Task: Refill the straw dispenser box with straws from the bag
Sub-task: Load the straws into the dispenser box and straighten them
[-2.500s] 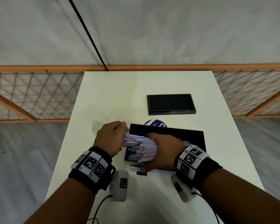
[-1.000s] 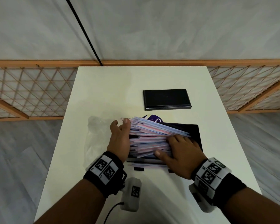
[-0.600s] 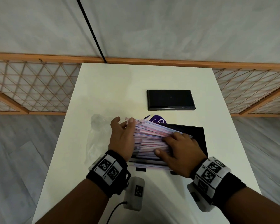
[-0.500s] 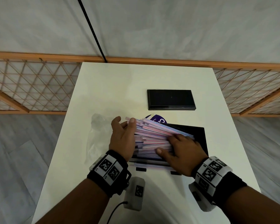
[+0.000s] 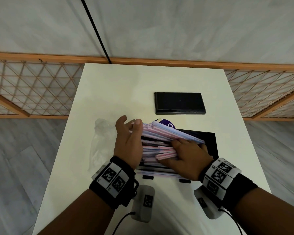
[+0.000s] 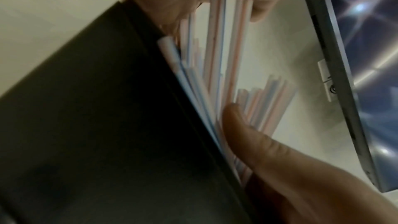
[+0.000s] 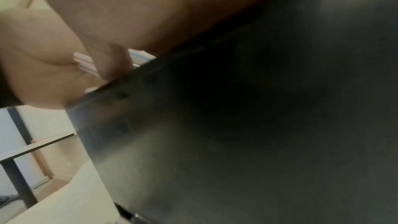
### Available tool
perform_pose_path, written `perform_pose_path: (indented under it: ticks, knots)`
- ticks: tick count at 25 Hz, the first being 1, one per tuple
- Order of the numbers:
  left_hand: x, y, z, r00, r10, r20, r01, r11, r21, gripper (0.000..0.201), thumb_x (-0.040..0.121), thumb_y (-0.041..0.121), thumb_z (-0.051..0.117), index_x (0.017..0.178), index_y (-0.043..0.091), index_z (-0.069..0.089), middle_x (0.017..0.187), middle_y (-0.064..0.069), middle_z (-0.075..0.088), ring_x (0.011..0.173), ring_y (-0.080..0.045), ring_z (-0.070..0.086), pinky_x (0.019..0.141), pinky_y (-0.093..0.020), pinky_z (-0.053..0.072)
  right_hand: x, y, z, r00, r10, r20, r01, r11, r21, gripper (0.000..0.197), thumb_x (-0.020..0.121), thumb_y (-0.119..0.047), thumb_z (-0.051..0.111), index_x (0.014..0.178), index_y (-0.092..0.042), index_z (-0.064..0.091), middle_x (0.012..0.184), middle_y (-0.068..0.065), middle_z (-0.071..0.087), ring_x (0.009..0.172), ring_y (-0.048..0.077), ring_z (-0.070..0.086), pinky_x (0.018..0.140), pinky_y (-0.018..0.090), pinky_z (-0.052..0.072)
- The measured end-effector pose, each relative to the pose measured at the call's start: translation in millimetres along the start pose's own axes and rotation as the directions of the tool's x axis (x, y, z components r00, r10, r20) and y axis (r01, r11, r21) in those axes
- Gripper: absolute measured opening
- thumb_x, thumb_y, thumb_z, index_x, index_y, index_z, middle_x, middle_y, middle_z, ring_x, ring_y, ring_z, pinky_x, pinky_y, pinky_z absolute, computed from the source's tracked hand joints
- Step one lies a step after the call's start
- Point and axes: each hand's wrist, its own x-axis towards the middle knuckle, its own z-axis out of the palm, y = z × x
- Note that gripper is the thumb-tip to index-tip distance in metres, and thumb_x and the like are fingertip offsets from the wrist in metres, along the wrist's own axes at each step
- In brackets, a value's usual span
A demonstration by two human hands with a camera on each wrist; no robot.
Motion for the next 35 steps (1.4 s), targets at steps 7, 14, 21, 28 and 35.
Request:
perform_pose_path:
  ticks: [7, 14, 21, 28, 35]
  knots:
    - [5, -2, -1, 0.999, 0.016, -0.036, -0.014, 0.999, 0.043, 0.056, 0.101, 0.036, 0.051, 0.149, 0.016, 0.029, 0.131, 0.003, 0.054, 0.109, -0.014, 0.056, 0.091, -0.027, 0.039, 3, -11, 7, 0.989, -0.112, -0.095, 0.122, 0.987, 0.101, 0.082, 0.069, -0.087, 0.031, 0.133, -0.038, 0.041, 0.131, -0.009, 0.055, 0.123, 0.021, 0.052, 0.104, 0.044, 0.04]
    - [-2, -15, 0, 1.0, 0.014, -0.02, -0.013, 1.0, 0.027, 0.049, 0.102, 0.035, 0.048, 0.144, 0.013, 0.033, 0.12, -0.002, 0.063, 0.097, -0.007, 0.06, 0.083, -0.02, 0.042, 4, -15, 9, 0.999, -0.008, -0.047, 0.008, 1.0, -0.009, 0.093, 0.062, -0.095, 0.021, 0.129, -0.037, 0.051, 0.131, -0.01, 0.058, 0.124, 0.022, 0.053, 0.106, 0.045, 0.039]
    - [-2, -9, 2, 0.999, 0.041, -0.021, -0.04, 0.996, 0.079, 0.059, 0.103, 0.039, 0.047, 0.151, 0.013, 0.025, 0.133, -0.005, 0.058, 0.117, -0.021, 0.058, 0.103, -0.036, 0.045, 7, -34, 4, 0.989, -0.051, -0.14, 0.053, 0.999, 0.01, 0.09, 0.06, -0.097, 0.026, 0.115, -0.03, 0.053, 0.115, -0.005, 0.062, 0.105, 0.022, 0.061, 0.092, 0.042, 0.051]
    - [1, -21, -1, 0.991, -0.018, 0.136, -0.014, 0.974, 0.228, 0.08, 0.099, 0.05, 0.044, 0.154, 0.009, 0.004, 0.144, -0.007, 0.051, 0.127, -0.022, 0.054, 0.105, -0.033, 0.043, -13, 0, -5, 0.999, -0.039, -0.004, 0.039, 0.998, -0.041, 0.118, 0.042, -0.108, 0.026, 0.125, -0.028, 0.051, 0.119, -0.007, 0.064, 0.108, 0.016, 0.062, 0.096, 0.036, 0.049]
    - [5, -12, -1, 0.995, -0.032, 0.089, 0.019, 0.989, 0.148, 0.057, 0.096, 0.059, 0.047, 0.134, 0.017, 0.039, 0.107, 0.008, 0.062, 0.102, -0.016, 0.063, 0.094, -0.034, 0.048, -21, -5, -3, 0.996, 0.006, -0.094, -0.023, 0.984, -0.175, 0.113, 0.047, -0.106, 0.022, 0.127, -0.031, 0.049, 0.127, -0.007, 0.053, 0.121, 0.021, 0.047, 0.105, 0.045, 0.035]
